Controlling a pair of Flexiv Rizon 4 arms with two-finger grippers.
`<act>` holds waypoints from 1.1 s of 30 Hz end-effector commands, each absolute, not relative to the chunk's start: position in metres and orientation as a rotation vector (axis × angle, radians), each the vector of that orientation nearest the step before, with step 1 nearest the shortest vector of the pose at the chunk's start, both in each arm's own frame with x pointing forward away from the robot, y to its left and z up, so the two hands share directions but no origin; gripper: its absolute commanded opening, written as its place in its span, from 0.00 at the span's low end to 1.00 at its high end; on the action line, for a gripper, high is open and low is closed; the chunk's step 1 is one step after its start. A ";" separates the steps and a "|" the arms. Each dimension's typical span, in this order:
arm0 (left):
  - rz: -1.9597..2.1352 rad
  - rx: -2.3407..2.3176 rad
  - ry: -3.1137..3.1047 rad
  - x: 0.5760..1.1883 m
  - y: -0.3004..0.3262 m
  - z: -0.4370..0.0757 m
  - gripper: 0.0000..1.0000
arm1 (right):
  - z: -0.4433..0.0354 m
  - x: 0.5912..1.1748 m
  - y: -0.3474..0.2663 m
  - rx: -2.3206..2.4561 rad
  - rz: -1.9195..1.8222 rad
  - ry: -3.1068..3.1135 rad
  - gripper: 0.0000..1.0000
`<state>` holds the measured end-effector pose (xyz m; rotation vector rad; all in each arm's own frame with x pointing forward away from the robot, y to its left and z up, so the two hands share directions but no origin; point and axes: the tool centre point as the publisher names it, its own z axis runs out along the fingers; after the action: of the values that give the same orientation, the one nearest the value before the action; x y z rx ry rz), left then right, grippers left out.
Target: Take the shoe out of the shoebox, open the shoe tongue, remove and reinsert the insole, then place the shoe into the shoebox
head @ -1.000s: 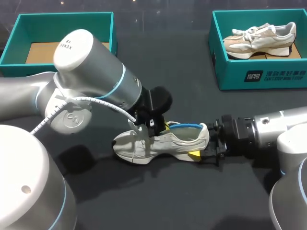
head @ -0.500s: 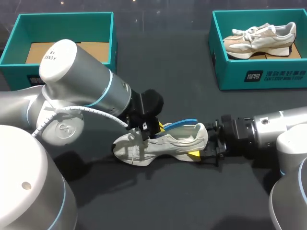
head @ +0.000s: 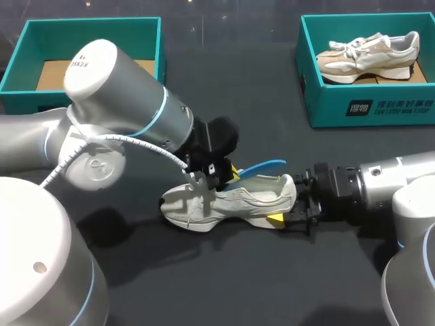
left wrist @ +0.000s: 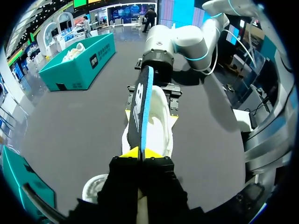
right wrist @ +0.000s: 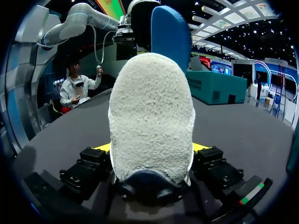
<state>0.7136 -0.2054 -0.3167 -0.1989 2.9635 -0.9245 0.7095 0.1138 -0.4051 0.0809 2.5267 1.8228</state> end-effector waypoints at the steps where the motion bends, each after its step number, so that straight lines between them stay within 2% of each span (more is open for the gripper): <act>1: -0.853 -0.203 2.991 0.722 -0.225 -0.317 0.00 | -0.404 0.708 0.115 0.080 1.817 2.532 0.00; 10: -0.816 -0.185 2.994 0.720 -0.235 -0.318 0.00 | -0.404 0.708 0.115 0.080 1.817 2.532 0.00; 11: -0.815 -0.182 2.994 0.720 -0.235 -0.318 0.04 | -0.404 0.708 0.115 0.080 1.817 2.532 0.00; 13: -0.813 -0.177 2.991 0.717 -0.234 -0.318 0.25 | -0.404 0.708 0.115 0.080 1.817 2.532 0.00; 14: -0.814 -0.174 2.989 0.716 -0.233 -0.318 0.40 | -0.404 0.708 0.115 0.080 1.817 2.532 0.00; 16: -0.818 -0.170 2.978 0.713 -0.231 -0.316 0.45 | -0.404 0.708 0.115 0.080 1.817 2.532 0.00; 21: -0.827 -0.174 2.943 0.706 -0.227 -0.311 0.50 | -0.404 0.708 0.115 0.080 1.817 2.532 0.00; 23: -0.832 -0.184 2.916 0.703 -0.226 -0.309 0.56 | -0.404 0.708 0.115 0.080 1.817 2.532 0.00; 25: -0.834 -0.182 2.896 0.700 -0.227 -0.308 0.69 | -0.404 0.708 0.115 0.080 1.817 2.532 0.00; 28: -0.821 -0.203 2.847 0.696 -0.230 -0.306 0.71 | -0.404 0.708 0.115 0.080 1.817 2.532 0.00; 33: -0.814 -0.222 2.814 0.697 -0.235 -0.302 0.66 | -0.404 0.708 0.115 0.080 1.817 2.532 0.00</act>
<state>0.7002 -0.2325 -0.3050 -0.2065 2.8369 -0.8389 0.7088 0.1141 -0.4054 0.0786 2.5276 1.8233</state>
